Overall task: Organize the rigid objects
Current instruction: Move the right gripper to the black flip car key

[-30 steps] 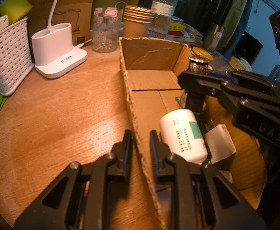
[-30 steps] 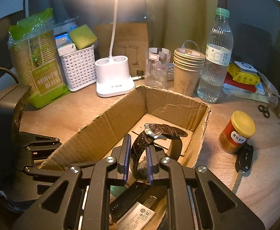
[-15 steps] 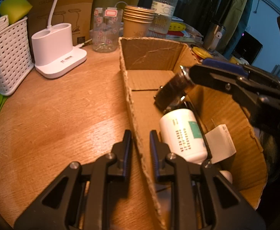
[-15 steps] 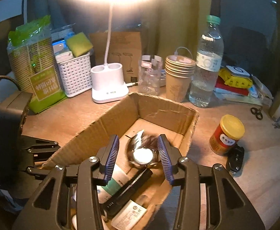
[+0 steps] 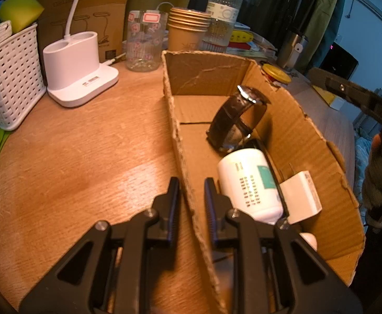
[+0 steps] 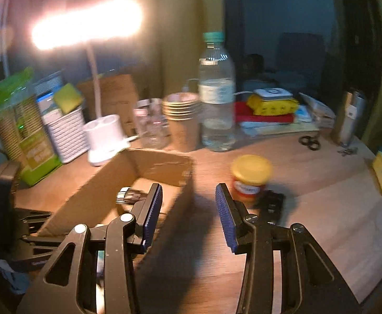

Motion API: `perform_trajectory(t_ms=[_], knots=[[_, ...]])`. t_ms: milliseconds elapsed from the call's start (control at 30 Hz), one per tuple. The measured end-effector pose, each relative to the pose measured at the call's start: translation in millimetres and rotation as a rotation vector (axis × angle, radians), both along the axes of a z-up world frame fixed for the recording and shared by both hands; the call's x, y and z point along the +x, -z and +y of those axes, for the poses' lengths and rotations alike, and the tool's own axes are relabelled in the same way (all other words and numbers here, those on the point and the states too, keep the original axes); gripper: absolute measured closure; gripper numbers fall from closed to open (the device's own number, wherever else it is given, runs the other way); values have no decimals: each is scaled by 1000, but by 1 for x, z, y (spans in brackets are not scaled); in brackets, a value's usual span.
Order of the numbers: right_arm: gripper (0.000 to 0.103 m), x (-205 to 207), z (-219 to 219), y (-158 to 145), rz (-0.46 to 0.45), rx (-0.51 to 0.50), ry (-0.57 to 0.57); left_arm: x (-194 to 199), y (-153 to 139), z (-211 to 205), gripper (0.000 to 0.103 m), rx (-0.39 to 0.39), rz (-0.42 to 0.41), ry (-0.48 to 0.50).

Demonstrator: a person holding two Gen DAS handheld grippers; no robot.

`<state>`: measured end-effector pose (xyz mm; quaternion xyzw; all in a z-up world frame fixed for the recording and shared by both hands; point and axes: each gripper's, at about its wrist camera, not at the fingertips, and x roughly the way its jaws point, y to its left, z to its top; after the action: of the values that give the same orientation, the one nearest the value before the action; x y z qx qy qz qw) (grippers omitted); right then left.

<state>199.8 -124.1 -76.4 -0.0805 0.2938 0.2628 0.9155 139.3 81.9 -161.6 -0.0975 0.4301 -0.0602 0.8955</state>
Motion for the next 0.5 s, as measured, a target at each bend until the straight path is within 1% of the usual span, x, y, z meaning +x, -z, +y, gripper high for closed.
perform_trajectory(t_ms=[233,500], knots=[[58,18,-32,7,0,-20,125,0,0,0,82,0,0,0],[56,39,-46,28,21,-75,208,0,0,0,82,0,0,0]])
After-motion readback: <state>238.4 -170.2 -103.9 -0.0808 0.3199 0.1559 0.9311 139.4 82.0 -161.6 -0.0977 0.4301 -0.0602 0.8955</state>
